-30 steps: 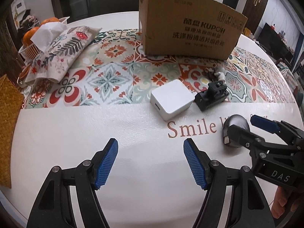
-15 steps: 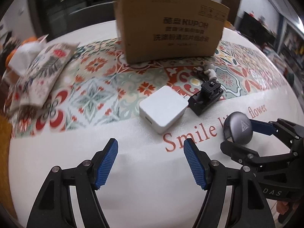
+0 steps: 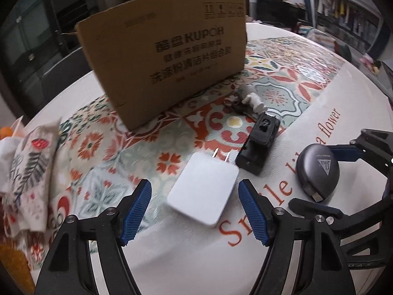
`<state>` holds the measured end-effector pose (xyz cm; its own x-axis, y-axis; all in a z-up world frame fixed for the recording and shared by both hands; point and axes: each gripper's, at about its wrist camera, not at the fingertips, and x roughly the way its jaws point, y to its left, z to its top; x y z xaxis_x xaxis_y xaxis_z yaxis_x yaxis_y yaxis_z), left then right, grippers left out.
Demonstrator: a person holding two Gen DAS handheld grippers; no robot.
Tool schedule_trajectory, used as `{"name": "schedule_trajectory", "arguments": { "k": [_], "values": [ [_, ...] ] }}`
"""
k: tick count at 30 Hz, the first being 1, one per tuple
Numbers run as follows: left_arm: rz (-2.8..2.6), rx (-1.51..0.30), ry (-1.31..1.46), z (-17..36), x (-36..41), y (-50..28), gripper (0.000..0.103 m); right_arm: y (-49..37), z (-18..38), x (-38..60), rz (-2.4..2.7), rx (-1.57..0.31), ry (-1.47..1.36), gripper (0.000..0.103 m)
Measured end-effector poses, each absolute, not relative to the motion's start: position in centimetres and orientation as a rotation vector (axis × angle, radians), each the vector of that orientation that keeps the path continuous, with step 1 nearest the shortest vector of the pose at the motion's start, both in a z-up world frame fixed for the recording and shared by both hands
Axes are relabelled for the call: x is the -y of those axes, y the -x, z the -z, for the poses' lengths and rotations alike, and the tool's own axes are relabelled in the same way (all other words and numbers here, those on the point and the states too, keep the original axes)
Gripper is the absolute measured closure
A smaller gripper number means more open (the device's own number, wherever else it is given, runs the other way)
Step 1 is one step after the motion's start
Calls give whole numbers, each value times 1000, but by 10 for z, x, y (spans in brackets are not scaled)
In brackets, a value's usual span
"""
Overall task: Organize rigid objects
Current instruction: 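Grasp the white square charger with the left gripper while the right grasps the grey puck, then lift and carry the white charger and grey puck over the box with both grippers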
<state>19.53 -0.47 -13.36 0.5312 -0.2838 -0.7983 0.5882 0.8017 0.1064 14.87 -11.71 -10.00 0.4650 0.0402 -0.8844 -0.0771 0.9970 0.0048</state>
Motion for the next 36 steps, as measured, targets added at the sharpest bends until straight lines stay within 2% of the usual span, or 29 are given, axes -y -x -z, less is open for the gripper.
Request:
{"name": "schedule_trajectory", "arguments": {
  "k": [2,3,4,6,19,22,36],
  "values": [
    [553,-867,-386,137,6,-198,32,-150,100,118,-70,-1082,28,32],
    [560,-873,-384,139,7,-200,37,-150,100,118,-64,-1078,25,35],
    [573,-885,-380,141,8,-202,42,-151,99,118,-65,-1075,26,39],
    [593,-891,-364,143,10,-203,44,-151,99,117,-66,-1067,24,46],
    [506,-911,-241,139,-1,-189,46,-148,98,122,-84,-1050,-11,47],
    [472,-917,-210,136,-5,-184,56,-146,96,124,-93,-1035,-19,47],
    [419,-938,-125,138,-6,-177,58,-142,87,126,-132,-999,-39,46]
  ]
}}
